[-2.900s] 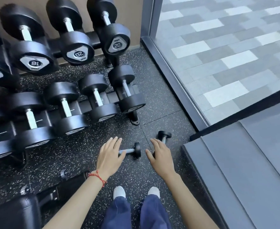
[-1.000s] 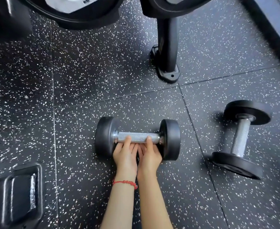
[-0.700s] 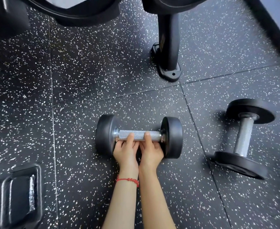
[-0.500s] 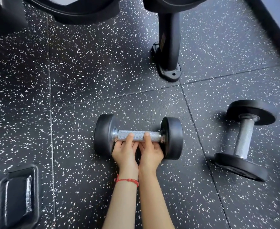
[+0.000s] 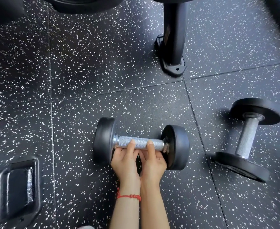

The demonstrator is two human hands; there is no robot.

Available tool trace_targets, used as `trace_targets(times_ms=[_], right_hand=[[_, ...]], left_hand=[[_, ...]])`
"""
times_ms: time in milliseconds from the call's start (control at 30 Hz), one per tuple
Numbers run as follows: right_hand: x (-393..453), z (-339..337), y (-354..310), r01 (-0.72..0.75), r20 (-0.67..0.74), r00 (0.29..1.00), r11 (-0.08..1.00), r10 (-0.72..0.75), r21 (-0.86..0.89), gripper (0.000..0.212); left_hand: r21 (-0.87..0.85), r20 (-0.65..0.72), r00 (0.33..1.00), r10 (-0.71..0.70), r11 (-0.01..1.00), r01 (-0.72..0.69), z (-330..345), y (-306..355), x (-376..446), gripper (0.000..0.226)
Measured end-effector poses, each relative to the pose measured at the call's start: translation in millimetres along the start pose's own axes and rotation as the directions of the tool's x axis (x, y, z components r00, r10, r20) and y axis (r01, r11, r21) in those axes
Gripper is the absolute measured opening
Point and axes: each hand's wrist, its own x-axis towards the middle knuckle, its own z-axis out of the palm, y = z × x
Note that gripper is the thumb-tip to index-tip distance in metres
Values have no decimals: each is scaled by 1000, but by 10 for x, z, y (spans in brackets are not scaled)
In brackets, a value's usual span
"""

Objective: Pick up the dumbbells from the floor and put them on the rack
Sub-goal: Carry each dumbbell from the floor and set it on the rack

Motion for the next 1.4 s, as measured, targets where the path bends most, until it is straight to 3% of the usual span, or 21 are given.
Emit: trace_targets(times_ms=[133,300,400,533,733,833,1033,1400], right_hand=[[-139,-101,-84,-5,-20,1000,1000,5,-14,28],[-383,-157,-291,69,-22,997,992,-71,-108,17],[-642,-173,-455,124,-24,991,981,-129,-147,37],[-1136,-254,-715,111,-67,990,980,-124,-166,30],[-2107,-207,-1142,92,-67,992,982,-104,-163,28],[-2650,-103,-1410,75,-47,995,984,-83,-159,10],[-3604,152,-1952,76,4,997,987,-76,-143,4],[-5016,672,-2623,134,41,991,972,-128,-191,26]], left_hand=[[-3,3,1000,-5,1000,5,-12,39,-198,12],[-36,5,999,-37,999,37,18,165,-495,14],[-54,-6,998,-69,996,69,19,303,-769,13],[-74,-34,993,-115,991,113,2,594,-1247,14],[-38,-82,990,-118,993,115,-26,1289,-2026,15],[-19,-66,994,-91,996,90,-8,1755,-2457,12],[-38,-49,996,-74,997,72,93,2549,-3162,11],[-135,-35,994,-100,986,94,255,3936,-4148,9]])
